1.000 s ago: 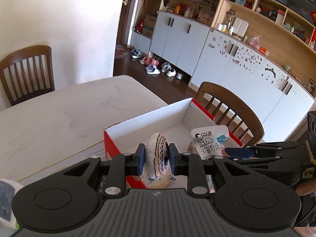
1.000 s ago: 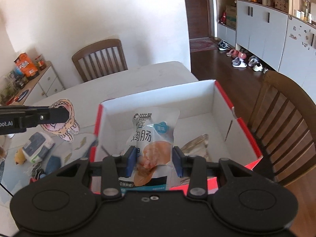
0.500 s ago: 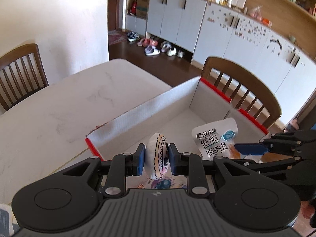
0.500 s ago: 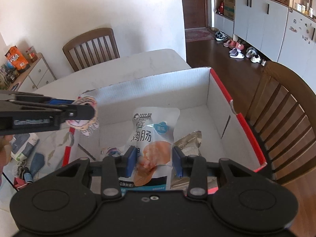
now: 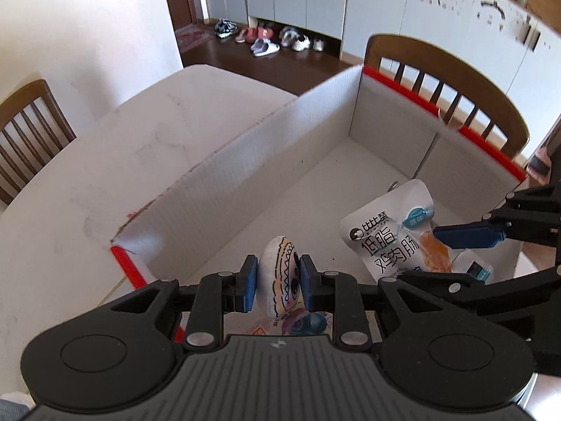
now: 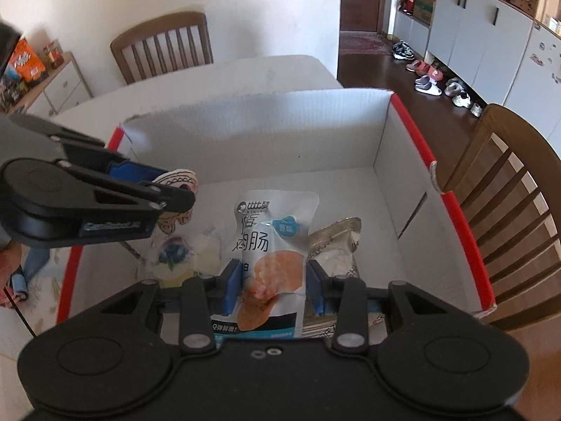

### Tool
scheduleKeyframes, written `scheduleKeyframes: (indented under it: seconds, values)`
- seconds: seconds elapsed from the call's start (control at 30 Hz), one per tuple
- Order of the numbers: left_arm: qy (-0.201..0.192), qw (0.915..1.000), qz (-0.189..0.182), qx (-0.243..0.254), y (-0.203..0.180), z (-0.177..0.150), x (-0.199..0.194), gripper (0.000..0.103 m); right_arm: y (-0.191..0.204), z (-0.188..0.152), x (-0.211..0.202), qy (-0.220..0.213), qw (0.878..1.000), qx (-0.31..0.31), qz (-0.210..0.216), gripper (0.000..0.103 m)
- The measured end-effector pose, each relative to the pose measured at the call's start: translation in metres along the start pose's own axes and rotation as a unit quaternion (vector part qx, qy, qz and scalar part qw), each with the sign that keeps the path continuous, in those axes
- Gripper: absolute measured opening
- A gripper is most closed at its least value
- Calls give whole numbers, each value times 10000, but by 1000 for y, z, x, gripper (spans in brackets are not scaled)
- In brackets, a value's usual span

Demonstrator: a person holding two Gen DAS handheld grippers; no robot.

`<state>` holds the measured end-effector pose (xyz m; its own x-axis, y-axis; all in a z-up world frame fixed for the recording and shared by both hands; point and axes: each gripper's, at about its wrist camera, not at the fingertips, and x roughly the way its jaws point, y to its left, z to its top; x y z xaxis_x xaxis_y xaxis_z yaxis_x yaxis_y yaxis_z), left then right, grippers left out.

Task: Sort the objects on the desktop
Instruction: 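Carry the plush with the left tool into the red box while the right tool carries the sausage packet, then open the left tool to drop the plush while the right tool releases the sausage packet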

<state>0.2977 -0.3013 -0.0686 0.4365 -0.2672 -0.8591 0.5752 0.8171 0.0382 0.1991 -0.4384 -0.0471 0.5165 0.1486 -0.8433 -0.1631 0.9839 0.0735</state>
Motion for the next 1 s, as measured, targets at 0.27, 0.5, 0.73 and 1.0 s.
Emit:
scheduleKeyframes:
  seconds: [0.27,0.5,0.73,1.0]
  values:
    - [254,9996,86,-33,2,3,18,24,1,-4,15,256,9995,-164,-8,38]
    - [386,9992,45,-102,2,2,25,24,1,-2,19,284,9994,-187,-31,39]
    - [339,9992,-6,-200,4,1,21,25,-2,-1,17,254,9996,-102,-34,49]
    - [196,9994,-77,-278,6,0,10,29,-2,1,3,133,9998,-168,36,59]
